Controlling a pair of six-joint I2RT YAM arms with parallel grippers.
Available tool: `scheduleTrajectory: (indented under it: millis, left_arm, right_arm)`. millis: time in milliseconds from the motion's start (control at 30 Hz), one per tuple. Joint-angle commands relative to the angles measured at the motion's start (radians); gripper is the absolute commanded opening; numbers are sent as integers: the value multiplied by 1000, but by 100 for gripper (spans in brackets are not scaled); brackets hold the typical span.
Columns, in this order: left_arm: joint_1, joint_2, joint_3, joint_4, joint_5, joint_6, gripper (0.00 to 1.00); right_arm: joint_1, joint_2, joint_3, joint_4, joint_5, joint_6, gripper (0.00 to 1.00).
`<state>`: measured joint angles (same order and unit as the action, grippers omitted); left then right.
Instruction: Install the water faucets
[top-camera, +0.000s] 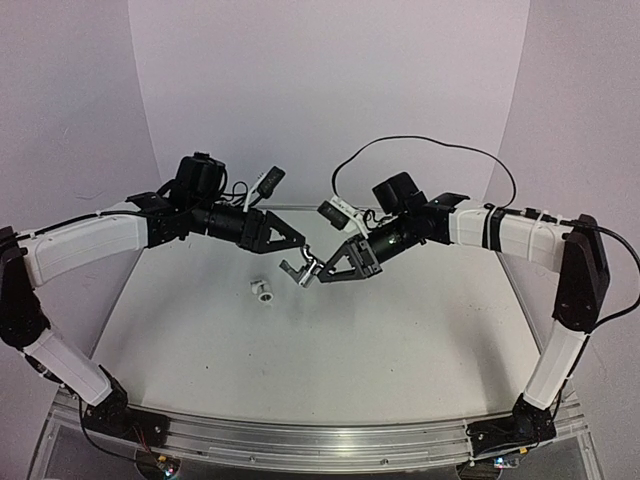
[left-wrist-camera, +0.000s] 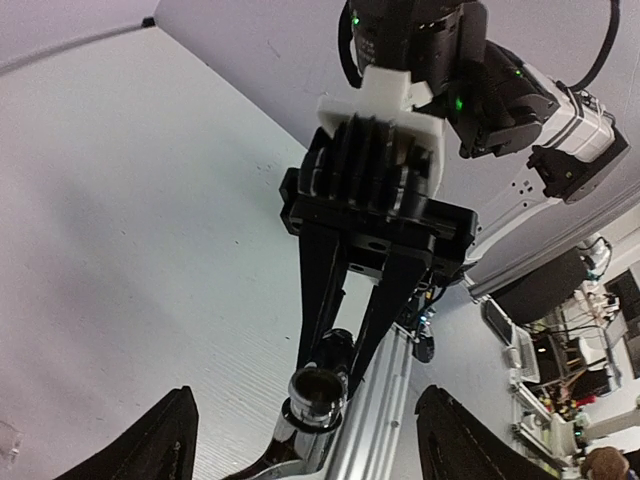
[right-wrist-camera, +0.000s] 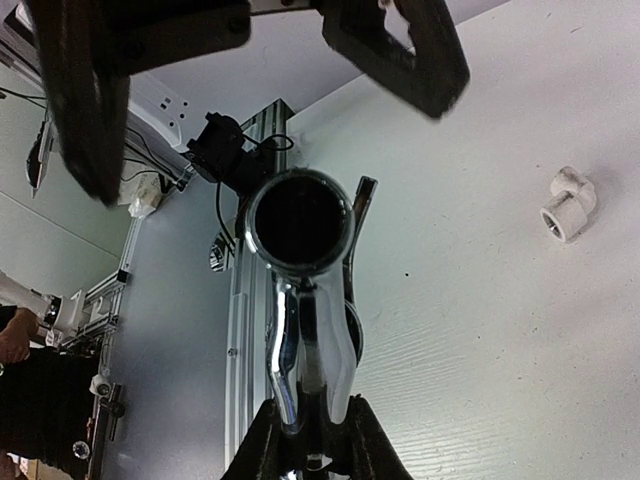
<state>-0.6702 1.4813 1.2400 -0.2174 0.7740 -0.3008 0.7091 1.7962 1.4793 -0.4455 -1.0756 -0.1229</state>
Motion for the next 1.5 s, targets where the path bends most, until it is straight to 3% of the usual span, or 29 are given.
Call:
scheduleTrajectory:
  millis: [0, 300, 433, 633, 800, 967, 1100, 1233, 1467]
  left_arm:
    - [-16, 53, 64, -27, 137, 20, 70]
    - [-43, 98, 86, -26, 218, 21, 37]
    - [-47, 98, 84, -27, 238, 19, 30]
    - [-66, 100, 69, -27, 251, 20, 37]
    - [-66, 81, 46, -28, 248, 29, 34]
    - [-66, 64, 15, -35, 239, 49, 38]
    - [-66, 44, -5, -42, 223, 65, 33]
    - [-66, 16, -22, -46, 190, 84, 44]
    - [-66, 25, -11, -46, 192, 79, 26]
  right_arm:
    - [17, 7, 77, -3, -30, -32, 0]
    - [41, 43, 119, -17, -28, -30, 0]
    - [47, 49, 129, -19, -17, -30, 0]
    - [51, 52, 142, -16, -9, -32, 0]
    - [53, 50, 139, -15, -2, -33, 0]
    - [53, 36, 126, -10, 10, -35, 0]
    - [53, 27, 114, -7, 16, -35, 0]
    - [53, 26, 108, 1, 12, -27, 0]
    - [53, 27, 106, 27, 6, -17, 0]
